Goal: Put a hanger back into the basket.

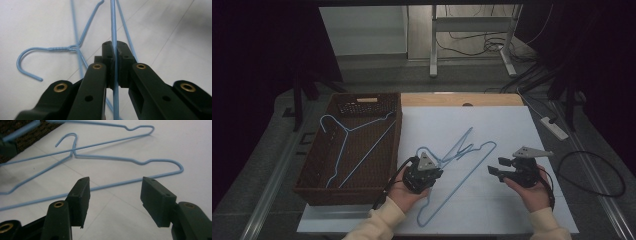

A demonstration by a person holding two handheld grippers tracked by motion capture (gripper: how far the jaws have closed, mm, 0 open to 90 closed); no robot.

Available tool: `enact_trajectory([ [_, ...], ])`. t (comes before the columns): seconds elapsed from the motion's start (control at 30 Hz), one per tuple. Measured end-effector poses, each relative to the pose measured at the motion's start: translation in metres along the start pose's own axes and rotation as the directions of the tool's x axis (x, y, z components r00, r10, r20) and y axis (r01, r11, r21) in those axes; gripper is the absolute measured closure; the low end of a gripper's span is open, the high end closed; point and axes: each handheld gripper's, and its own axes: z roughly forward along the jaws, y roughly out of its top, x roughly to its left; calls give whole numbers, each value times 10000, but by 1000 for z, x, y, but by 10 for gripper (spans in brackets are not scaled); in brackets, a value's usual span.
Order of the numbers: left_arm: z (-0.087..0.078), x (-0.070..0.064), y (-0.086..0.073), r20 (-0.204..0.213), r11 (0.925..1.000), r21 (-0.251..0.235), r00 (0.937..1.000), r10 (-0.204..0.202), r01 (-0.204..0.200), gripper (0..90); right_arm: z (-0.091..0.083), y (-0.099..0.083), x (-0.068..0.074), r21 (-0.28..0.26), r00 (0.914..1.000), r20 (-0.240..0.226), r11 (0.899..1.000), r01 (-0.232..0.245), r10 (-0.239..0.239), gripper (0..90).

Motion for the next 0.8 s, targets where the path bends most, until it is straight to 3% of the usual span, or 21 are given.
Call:
enact_trajectory([
  [0.17, -8, -1, 3, -96, 9997, -234, 10000, -11, 9, 864, -1, -11, 0, -7, 9997, -187, 9999, 138, -138, 416],
  [0.3, -18, 0, 7, 26, 9988, -477, 10000, -64, 65, 864, 2, -16, 0, 102, 9997, -179, 9998, 175, -173, 413],
  [0.37, -27, 0, 10, 331, 9970, -728, 9992, -233, 257, 864, 2, -17, 0, 120, 9996, -147, 9996, 256, -254, 411],
  [0.47, -33, -1, 12, 288, 9960, -875, 9995, -159, 184, 864, 2, -17, 1, 113, 9995, -95, 9994, 313, -312, 409],
  [0.8, -71, 10, 21, 445, 9841, -1730, 9985, -332, 404, 864, -2, -19, 2, -304, 9984, -284, 9984, 472, -480, 396],
])
